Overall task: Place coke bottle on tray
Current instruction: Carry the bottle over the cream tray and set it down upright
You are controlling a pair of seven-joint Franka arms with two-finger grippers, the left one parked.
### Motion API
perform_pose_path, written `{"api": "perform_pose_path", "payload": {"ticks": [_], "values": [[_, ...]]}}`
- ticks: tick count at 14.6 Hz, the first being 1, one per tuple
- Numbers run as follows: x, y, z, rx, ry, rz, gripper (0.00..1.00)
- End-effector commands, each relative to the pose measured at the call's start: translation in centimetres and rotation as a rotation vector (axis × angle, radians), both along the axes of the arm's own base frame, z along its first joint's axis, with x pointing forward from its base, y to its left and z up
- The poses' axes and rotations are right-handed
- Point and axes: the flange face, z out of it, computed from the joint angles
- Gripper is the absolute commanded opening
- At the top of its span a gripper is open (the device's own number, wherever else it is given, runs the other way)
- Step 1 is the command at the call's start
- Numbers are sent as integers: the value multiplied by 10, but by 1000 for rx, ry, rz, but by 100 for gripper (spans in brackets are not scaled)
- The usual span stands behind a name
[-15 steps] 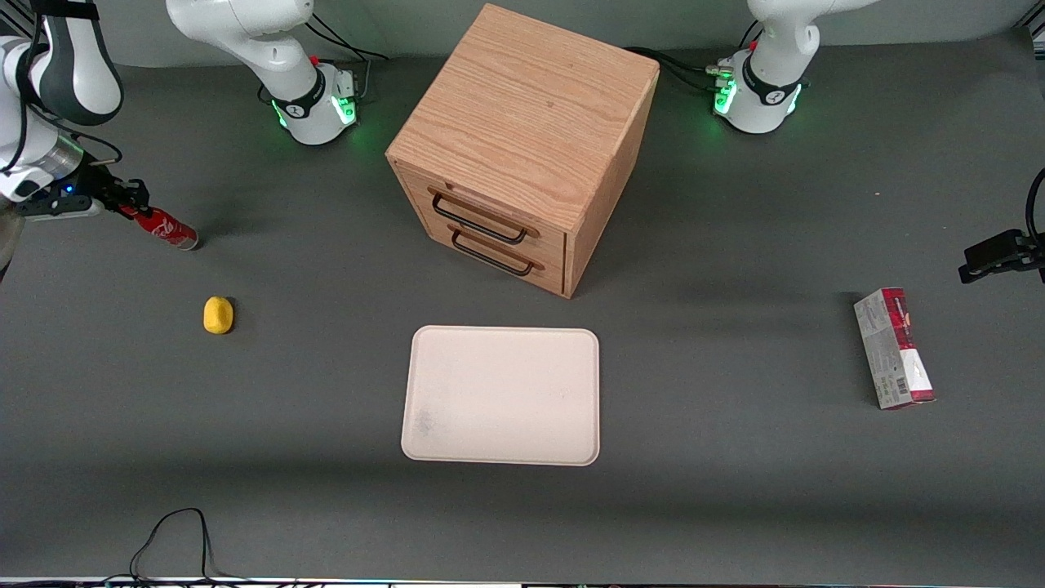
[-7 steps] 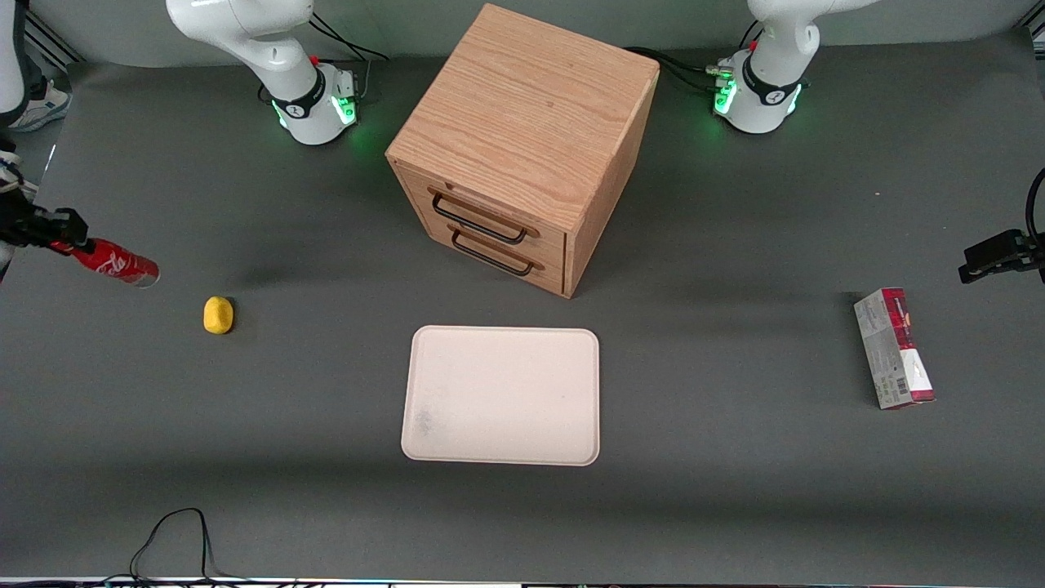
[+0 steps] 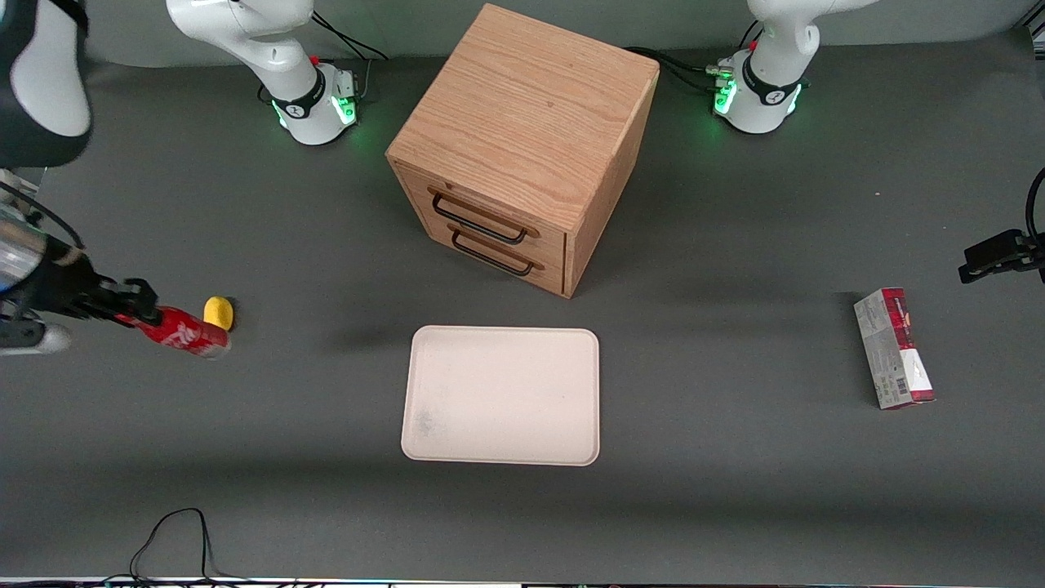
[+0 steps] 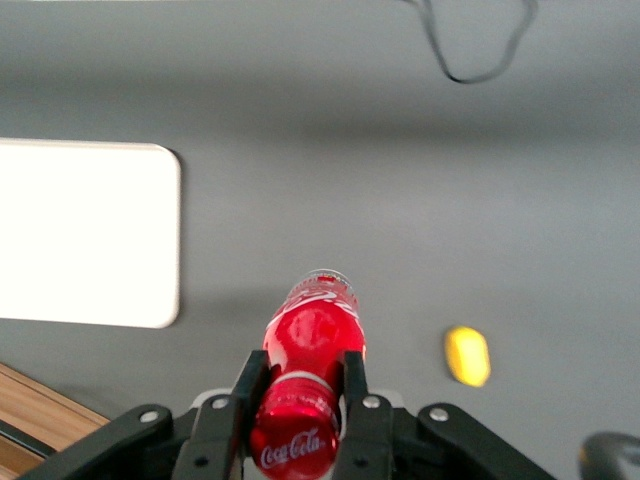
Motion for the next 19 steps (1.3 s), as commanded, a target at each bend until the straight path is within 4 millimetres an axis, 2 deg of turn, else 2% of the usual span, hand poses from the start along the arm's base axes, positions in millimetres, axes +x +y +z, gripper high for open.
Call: {"api": "perform_pose_path", "payload": {"ticks": [1,3,4,6,7,11,13,18,19], "values": [[27,64,-5,54,-6,-46,0],[44,136,-39,53,-58,-61,0],[50,162,-56,50,-95,-86,0],[59,200,-94,62,-126,-74,0],[60,210,-112,58,-123,-59,0],[74,227,-197,38,-105,-20,0],[72,238,-230,16,-90,4,0],[71,246,-261,31,-95,18,0],[71,246,-262,28,-99,18,73]]}}
